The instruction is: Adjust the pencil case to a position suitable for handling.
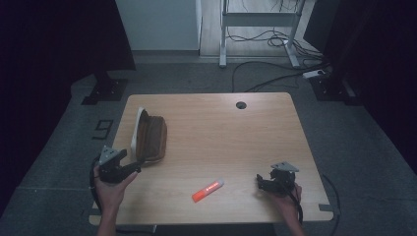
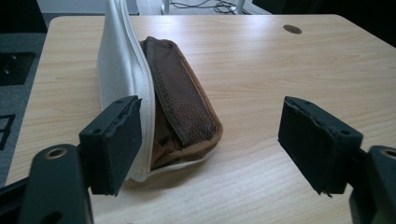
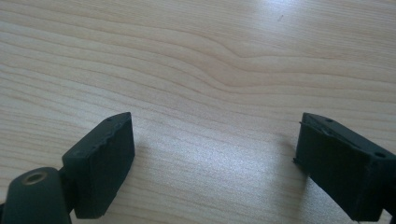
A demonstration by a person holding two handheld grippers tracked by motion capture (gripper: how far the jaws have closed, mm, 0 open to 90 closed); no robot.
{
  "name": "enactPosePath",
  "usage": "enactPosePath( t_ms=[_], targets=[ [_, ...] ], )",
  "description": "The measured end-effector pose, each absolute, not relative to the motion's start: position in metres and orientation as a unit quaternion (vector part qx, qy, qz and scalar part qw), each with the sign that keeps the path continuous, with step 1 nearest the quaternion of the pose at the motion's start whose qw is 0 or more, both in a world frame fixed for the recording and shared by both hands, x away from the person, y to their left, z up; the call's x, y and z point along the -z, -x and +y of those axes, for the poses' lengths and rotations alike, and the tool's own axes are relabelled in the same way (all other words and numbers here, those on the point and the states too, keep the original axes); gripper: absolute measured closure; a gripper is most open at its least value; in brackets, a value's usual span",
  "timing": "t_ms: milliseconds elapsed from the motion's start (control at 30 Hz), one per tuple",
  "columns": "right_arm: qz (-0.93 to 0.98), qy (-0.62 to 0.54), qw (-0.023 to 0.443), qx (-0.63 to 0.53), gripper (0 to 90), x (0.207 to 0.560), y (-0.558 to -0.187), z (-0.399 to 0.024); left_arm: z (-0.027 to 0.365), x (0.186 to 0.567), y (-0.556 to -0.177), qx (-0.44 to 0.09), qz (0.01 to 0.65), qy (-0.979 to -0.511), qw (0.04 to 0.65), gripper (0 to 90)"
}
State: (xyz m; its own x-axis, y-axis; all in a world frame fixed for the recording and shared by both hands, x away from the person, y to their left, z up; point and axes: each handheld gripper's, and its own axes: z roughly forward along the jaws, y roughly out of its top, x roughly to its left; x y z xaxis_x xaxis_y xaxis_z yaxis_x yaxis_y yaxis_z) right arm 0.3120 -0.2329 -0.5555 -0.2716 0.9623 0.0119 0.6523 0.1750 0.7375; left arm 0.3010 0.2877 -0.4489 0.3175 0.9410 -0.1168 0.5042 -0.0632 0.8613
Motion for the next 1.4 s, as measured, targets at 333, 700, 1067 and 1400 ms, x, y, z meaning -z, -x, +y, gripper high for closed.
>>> enactPosePath(
  t_ms=[333, 700, 1067, 1400],
  targets=[
    [0.728, -0.554, 0.239, -0.325, 11.7, 0.555, -0.312, -0.233, 0.293, 0.454, -0.315, -0.259, 0.539, -0.682, 0.421, 17.7],
    [0.728, -0.555, 0.24, -0.325, 11.9, 0.555, -0.312, -0.233, 0.293, 0.467, -0.339, -0.258, 0.55, -0.684, 0.403, 16.8],
    [0.728, -0.555, 0.24, -0.325, 12.0, 0.555, -0.312, -0.233, 0.302, 0.49, -0.374, -0.248, 0.573, -0.681, 0.383, 19.9],
    [0.727, -0.555, 0.24, -0.325, 12.3, 0.555, -0.312, -0.233, 0.311, 0.502, -0.39, -0.237, 0.592, -0.668, 0.384, 43.5]
  ],
)
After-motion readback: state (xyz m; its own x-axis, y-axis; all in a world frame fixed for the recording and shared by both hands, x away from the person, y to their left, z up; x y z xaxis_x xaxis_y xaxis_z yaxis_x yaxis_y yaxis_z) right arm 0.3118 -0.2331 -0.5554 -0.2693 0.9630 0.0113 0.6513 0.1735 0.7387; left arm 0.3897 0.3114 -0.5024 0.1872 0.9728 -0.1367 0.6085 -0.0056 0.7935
